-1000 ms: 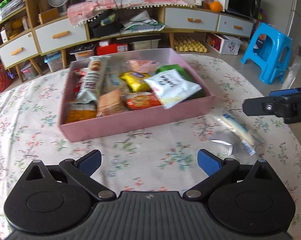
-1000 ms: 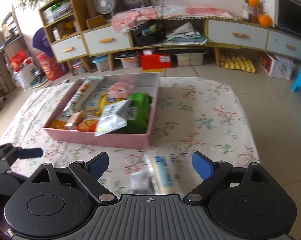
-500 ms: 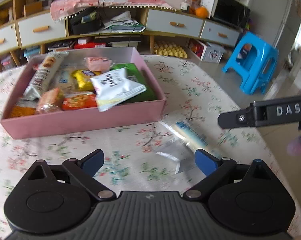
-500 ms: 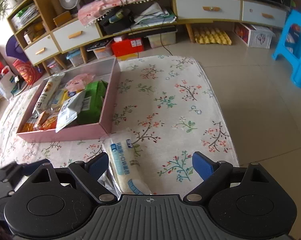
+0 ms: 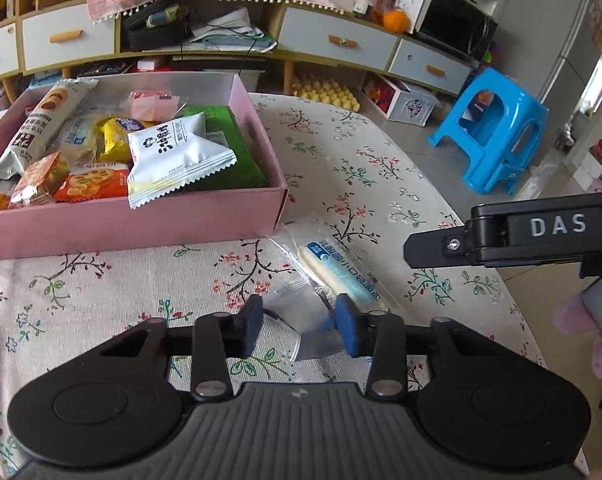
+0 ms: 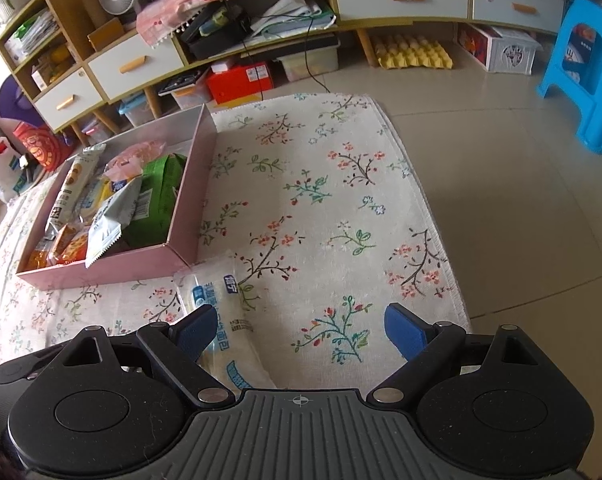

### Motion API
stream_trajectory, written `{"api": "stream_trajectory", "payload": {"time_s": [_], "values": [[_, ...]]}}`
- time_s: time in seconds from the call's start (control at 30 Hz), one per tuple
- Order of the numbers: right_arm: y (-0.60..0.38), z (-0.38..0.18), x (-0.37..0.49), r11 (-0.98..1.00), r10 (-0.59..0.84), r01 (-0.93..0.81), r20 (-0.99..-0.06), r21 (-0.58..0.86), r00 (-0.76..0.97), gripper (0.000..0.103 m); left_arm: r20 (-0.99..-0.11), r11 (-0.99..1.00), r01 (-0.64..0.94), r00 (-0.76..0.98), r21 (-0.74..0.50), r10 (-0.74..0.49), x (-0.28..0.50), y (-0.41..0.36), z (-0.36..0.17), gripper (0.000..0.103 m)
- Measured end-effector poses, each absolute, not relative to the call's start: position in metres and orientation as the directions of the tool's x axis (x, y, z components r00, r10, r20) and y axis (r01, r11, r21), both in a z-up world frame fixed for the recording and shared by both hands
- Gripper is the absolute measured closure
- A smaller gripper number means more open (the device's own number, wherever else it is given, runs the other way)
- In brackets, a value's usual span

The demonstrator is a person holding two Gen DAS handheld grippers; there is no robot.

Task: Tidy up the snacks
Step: 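Grasp the small clear packet with the left tool while the right tool grasps the wrapped bread roll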

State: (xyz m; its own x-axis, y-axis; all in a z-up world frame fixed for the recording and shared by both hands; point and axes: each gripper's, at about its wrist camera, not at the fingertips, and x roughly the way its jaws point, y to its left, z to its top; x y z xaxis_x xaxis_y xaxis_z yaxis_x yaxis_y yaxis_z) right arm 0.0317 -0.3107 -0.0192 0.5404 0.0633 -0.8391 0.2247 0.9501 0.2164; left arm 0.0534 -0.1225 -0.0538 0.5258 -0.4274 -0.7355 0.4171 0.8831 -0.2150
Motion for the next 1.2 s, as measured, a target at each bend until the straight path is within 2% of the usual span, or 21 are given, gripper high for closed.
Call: {"api": "stream_trajectory", "payload": {"time_s": [0.1, 0.57, 0.93, 0.97, 1.1, 1.2], "values": [[-0.309, -0.024, 0.034, 0.946, 0.081, 0.227, -0.846, 0.232, 0.528, 0.011, -0.742, 0.883, 0.426, 0.525, -0.195, -0.417, 0.052, -0.118, -0.050, 0.077], [-0.276, -0.038, 0.039, 0.957, 0.140, 0.157, -0.863, 0.244, 0.486, 0.011, -0.768, 0.921, 0.378, 0.560, -0.097, -0.311, 0.045, -0.057, -0.042, 0.078], [-0.246, -0.050, 0.037, 0.988, 0.071, 0.090, -0.875, 0.129, 0.479, 0.015, -0.766, 0.920, 0.390, 0.581, -0.037, -0.277, 0.038, -0.016, -0.037, 0.075], [-0.244, -0.050, 0.037, 0.990, 0.063, 0.083, -0.874, 0.117, 0.481, 0.016, -0.765, 0.918, 0.394, 0.580, -0.037, -0.280, 0.037, -0.015, -0.038, 0.074], [-0.231, -0.052, 0.037, 0.997, 0.030, 0.052, -0.872, 0.064, 0.489, 0.016, -0.758, 0.914, 0.405, 0.585, -0.036, -0.289, 0.036, -0.014, -0.040, 0.056], [-0.222, -0.053, 0.038, 0.999, 0.022, 0.026, -0.867, 0.041, 0.497, 0.020, -0.756, 0.912, 0.410, 0.585, -0.036, -0.293, 0.038, -0.014, -0.042, 0.056]]}}
